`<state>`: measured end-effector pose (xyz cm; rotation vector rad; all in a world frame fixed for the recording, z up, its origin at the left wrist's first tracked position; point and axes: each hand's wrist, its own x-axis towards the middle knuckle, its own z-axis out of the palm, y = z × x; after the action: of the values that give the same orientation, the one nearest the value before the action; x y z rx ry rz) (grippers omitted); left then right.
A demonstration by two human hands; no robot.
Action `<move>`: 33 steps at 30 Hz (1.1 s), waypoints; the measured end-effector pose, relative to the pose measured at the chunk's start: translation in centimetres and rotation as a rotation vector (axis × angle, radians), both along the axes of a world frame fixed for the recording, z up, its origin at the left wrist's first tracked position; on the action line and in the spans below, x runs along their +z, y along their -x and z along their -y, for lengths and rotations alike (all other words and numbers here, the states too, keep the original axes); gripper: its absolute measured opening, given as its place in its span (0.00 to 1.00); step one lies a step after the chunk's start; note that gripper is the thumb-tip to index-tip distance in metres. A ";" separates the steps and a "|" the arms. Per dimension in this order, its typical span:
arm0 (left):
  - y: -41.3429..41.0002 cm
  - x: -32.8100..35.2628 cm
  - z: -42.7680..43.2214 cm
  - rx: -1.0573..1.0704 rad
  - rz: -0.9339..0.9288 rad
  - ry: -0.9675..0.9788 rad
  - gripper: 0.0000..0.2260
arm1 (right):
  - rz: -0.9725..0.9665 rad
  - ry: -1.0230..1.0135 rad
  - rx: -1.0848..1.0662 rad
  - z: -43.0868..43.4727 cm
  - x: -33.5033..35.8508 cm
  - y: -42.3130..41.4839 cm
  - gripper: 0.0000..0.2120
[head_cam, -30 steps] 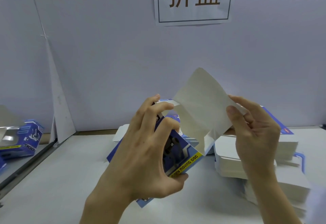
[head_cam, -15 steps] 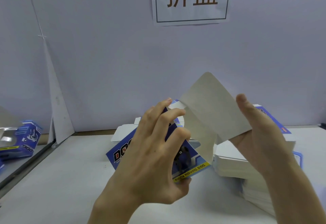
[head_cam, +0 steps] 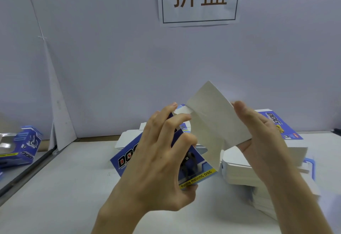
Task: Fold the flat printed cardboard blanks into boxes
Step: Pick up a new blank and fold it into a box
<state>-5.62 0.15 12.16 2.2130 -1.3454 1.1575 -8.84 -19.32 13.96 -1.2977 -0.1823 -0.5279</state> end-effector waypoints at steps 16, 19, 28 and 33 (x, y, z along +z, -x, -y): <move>-0.2 0.3 -0.5 -0.007 0.058 0.051 0.27 | 0.221 0.597 -0.076 1.7 -0.8 0.4 0.32; 0.0 0.2 -0.3 0.004 0.047 0.035 0.28 | 0.230 0.766 -0.184 1.5 -0.7 0.5 0.35; -0.6 0.0 -0.3 0.014 -0.006 0.077 0.29 | 0.290 0.650 -0.109 -2.9 -1.0 0.0 0.18; -0.6 -0.5 0.0 -0.055 -0.025 0.188 0.29 | 0.319 0.535 -0.191 -3.3 -0.9 -0.1 0.14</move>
<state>-4.98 0.13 11.68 2.0388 -1.2258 1.1811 -8.73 -15.98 13.04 -1.7552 -0.4929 -0.8894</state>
